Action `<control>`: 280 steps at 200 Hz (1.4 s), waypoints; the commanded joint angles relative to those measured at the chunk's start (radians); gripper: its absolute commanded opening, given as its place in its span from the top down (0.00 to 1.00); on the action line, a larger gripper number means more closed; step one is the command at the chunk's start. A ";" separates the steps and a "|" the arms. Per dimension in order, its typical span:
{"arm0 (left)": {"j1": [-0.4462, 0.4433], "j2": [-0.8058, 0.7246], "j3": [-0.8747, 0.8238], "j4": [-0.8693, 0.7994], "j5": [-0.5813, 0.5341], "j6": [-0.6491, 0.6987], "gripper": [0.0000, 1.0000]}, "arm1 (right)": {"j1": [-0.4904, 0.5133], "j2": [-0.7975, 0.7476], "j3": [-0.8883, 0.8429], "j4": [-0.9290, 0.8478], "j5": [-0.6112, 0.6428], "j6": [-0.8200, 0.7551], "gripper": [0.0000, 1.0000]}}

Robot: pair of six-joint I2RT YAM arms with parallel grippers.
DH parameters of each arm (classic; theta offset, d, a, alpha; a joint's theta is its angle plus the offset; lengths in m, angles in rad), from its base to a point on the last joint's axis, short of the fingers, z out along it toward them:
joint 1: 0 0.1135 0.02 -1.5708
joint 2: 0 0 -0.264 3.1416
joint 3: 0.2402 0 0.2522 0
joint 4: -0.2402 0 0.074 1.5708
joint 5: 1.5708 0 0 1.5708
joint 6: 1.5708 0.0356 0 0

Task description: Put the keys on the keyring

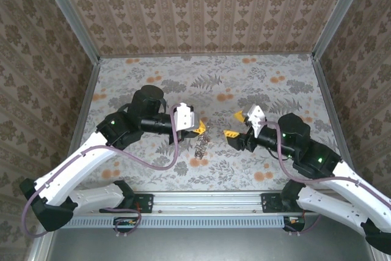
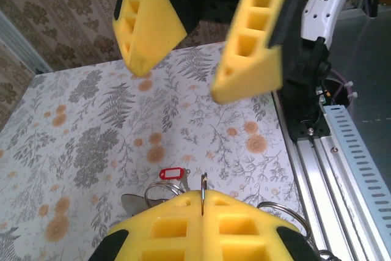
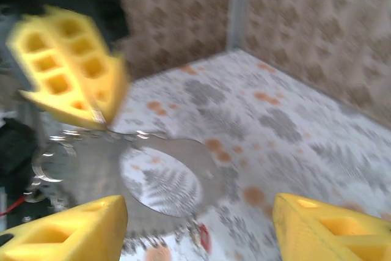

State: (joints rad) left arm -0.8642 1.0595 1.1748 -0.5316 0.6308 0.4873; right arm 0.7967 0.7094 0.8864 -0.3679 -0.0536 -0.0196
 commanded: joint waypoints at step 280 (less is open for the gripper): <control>0.170 -0.139 -0.286 0.375 0.214 -0.280 1.00 | -0.236 0.798 -0.041 -0.215 0.138 0.399 0.63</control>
State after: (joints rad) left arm -0.6987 0.9508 0.8993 -0.2214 0.8051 0.2344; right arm 0.5415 1.4933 0.8101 -0.5468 0.0051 0.3561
